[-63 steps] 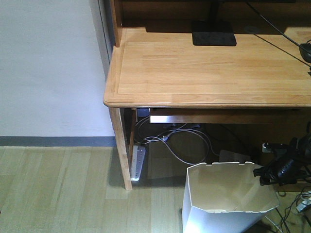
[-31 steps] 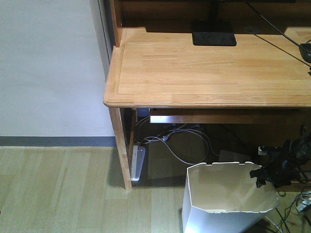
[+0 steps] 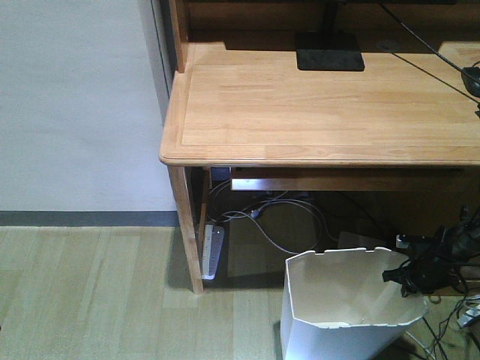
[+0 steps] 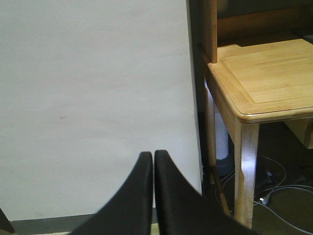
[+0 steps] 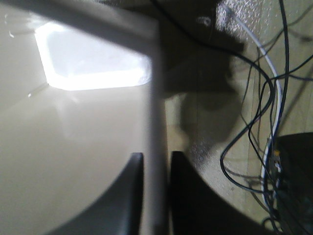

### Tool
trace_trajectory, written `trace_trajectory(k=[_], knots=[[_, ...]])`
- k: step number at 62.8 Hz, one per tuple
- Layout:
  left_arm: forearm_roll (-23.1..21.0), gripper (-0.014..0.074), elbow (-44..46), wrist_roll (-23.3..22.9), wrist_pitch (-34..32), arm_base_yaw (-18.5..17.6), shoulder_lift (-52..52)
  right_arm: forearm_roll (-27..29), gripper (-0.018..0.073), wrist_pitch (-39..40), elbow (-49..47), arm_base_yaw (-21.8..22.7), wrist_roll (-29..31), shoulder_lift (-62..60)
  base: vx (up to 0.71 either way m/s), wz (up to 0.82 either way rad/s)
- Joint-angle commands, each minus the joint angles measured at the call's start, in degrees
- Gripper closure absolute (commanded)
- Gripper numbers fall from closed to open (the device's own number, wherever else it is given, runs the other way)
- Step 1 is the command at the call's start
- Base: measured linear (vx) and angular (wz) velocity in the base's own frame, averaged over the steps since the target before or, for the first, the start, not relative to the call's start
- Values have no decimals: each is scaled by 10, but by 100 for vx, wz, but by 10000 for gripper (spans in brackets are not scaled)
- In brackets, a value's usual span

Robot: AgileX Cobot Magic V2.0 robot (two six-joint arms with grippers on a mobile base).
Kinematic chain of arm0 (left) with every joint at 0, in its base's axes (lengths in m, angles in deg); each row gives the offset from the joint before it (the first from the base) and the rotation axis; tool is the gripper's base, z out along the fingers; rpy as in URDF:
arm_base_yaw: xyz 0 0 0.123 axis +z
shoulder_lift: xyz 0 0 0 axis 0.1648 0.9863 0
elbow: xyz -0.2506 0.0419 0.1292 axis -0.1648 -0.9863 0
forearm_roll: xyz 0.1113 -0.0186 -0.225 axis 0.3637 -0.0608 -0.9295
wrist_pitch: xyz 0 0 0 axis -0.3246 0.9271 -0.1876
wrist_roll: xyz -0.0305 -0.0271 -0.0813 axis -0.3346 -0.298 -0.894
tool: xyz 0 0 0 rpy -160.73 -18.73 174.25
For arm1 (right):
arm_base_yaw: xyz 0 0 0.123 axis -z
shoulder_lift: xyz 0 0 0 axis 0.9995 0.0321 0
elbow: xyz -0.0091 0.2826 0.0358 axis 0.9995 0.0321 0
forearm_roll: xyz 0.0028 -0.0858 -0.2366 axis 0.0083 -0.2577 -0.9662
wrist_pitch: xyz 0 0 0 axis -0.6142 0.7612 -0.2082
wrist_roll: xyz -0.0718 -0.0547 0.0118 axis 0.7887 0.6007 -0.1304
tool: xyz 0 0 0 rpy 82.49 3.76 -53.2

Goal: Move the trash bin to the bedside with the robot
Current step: 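Lower the right gripper onto the rim of the white trash bin, then close the right gripper on the bin rim and lift it slightly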

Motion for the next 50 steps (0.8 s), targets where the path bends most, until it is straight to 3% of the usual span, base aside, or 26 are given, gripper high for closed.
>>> trace_trajectory(k=[1, 9, 22, 32, 42, 50], knots=[[0, 602, -17, -5, -42, -4, -6, 96, 575, -10, -4, -2, 64, -37, 0, 0], [0, 602, -17, -5, -42, -4, -6, 222, 570, -15, 11, -2, 186, -52, 0, 0], [0, 602, -17, -5, -42, -4, -6, 461, 566, 74, 133, -2, 433, -119, 0, 0], [0, 602, -17, -5, -42, -4, -6, 621, 566, 22, 200, -2, 619, -161, 0, 0], [0, 602, -17, -5, -42, -4, -6, 730, 566, -62, 260, -2, 721, -214, 0, 0], [0, 602, -17, -5, -42, -4, -6, 766, 566, -67, 314, -2, 752, -259, 0, 0]])
